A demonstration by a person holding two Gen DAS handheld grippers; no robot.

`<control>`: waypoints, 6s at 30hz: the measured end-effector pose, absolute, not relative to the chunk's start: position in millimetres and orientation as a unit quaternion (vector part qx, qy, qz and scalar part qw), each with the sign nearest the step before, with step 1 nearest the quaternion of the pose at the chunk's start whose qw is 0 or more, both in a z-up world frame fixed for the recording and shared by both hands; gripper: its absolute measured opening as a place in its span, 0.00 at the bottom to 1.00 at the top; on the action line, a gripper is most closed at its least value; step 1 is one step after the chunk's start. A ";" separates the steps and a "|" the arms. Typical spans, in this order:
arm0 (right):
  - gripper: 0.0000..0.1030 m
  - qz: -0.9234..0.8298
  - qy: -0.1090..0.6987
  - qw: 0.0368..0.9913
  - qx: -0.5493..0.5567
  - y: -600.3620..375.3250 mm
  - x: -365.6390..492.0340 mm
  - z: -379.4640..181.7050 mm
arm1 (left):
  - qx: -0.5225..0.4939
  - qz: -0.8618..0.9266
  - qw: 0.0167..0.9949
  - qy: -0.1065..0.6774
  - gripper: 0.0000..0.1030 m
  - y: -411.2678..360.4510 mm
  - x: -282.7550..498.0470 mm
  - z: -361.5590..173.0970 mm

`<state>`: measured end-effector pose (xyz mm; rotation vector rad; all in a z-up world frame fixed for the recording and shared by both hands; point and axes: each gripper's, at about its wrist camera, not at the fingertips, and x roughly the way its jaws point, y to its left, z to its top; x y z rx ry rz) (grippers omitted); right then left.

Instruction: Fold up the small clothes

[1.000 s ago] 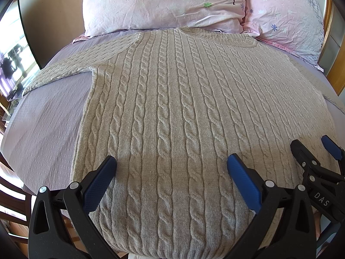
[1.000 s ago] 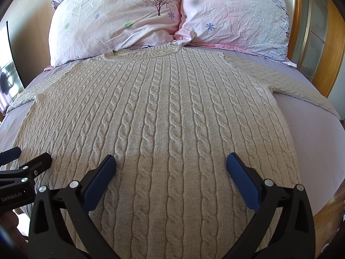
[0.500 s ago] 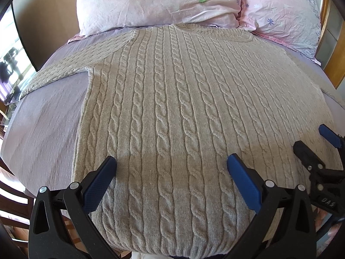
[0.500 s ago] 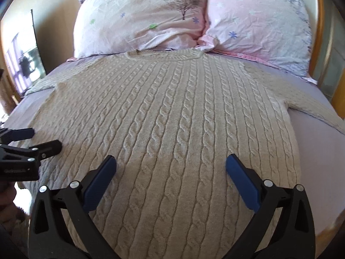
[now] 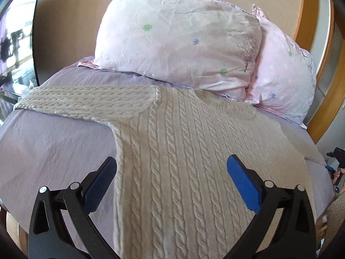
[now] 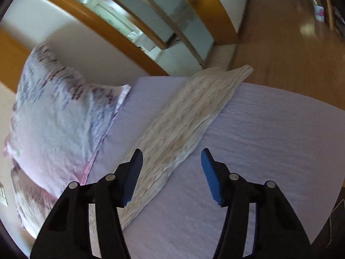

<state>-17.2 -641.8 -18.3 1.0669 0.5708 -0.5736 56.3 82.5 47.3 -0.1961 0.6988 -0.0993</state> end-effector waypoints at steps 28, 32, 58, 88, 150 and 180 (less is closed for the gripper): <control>0.59 0.231 0.300 0.919 0.107 -220.7 94.6 76.9 | -0.412 0.151 0.843 0.312 0.81 349.7 108.3 11.2; 0.60 0.183 0.287 0.931 0.136 -274.1 88.3 88.5 | -0.454 0.160 0.828 0.289 0.75 380.8 117.9 7.4; 0.53 0.116 0.354 0.893 0.252 -332.7 125.1 30.5 | 0.061 -0.281 0.882 0.374 0.54 -41.5 121.2 53.8; 0.52 -0.007 0.399 0.855 0.331 -422.6 -11.7 -33.9 | -0.223 -0.248 0.847 0.413 0.51 147.1 -1.0 2.9; 0.95 0.159 0.255 0.863 0.406 -417.5 149.7 -15.9 | -0.456 -0.221 0.747 0.429 0.18 140.0 203.7 -0.4; 0.87 0.160 0.437 0.807 0.363 -437.7 169.8 -56.0 | -0.215 -0.275 0.786 0.510 0.85 -79.4 223.9 4.6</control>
